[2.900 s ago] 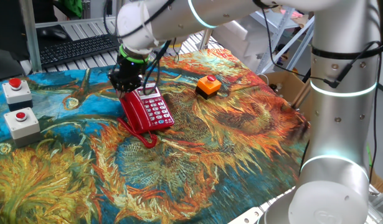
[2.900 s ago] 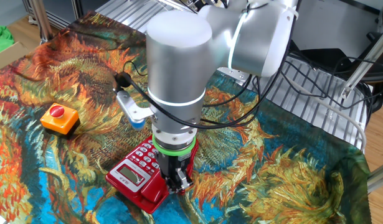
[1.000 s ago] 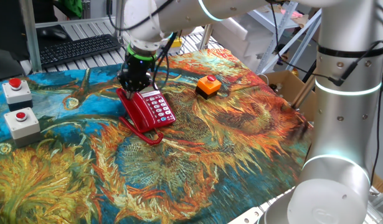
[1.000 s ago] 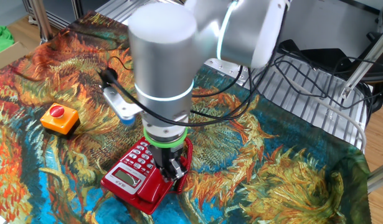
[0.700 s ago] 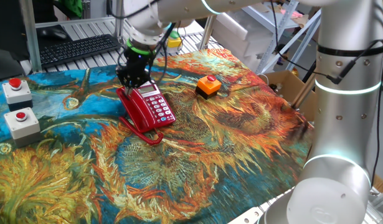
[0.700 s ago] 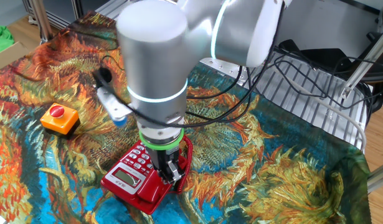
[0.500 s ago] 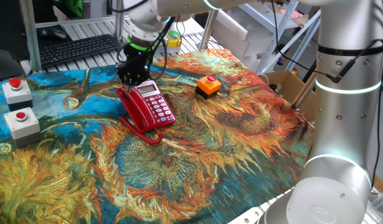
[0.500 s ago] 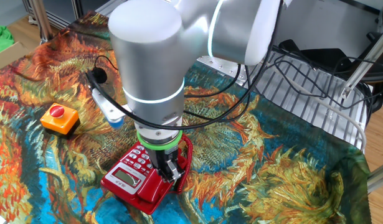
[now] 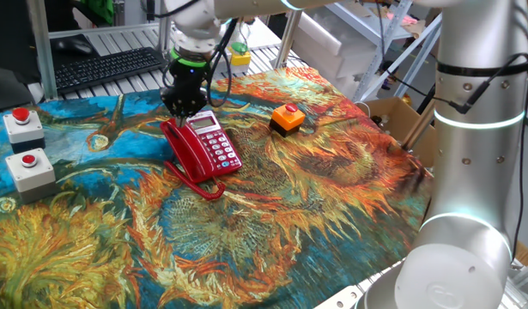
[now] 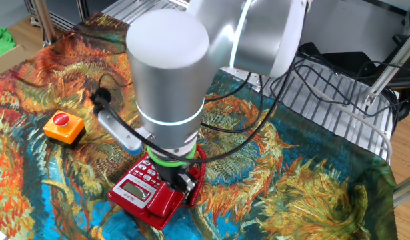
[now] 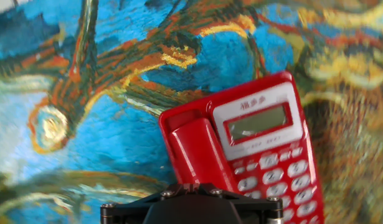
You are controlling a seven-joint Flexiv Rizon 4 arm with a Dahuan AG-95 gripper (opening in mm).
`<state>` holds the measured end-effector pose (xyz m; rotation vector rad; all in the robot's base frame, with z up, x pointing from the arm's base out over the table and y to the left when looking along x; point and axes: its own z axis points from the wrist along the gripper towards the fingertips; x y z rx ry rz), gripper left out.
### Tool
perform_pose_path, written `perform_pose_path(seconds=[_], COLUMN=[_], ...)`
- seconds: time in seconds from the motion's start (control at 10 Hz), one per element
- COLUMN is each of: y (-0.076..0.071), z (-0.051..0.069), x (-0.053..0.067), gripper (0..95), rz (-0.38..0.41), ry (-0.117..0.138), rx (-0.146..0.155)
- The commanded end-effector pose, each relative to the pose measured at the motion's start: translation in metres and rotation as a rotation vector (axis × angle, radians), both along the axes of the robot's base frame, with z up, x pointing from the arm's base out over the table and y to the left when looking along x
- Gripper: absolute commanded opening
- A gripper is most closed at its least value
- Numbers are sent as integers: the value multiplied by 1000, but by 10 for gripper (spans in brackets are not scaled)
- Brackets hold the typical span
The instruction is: Place the handset of the telephone on the corresponding phone cradle
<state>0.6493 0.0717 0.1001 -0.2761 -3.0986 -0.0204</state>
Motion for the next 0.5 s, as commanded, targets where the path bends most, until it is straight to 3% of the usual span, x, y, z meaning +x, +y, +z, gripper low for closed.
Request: perform_pose_path(seconds=[0.1,0.4,0.5], y=[-29,-42,-45], z=[-7,-5,-10], x=[-9,-24,-34], gripper=[0,0,0], rz=[176,200,201], ry=[-28,-26,-34], rx=[-4,-7,-12])
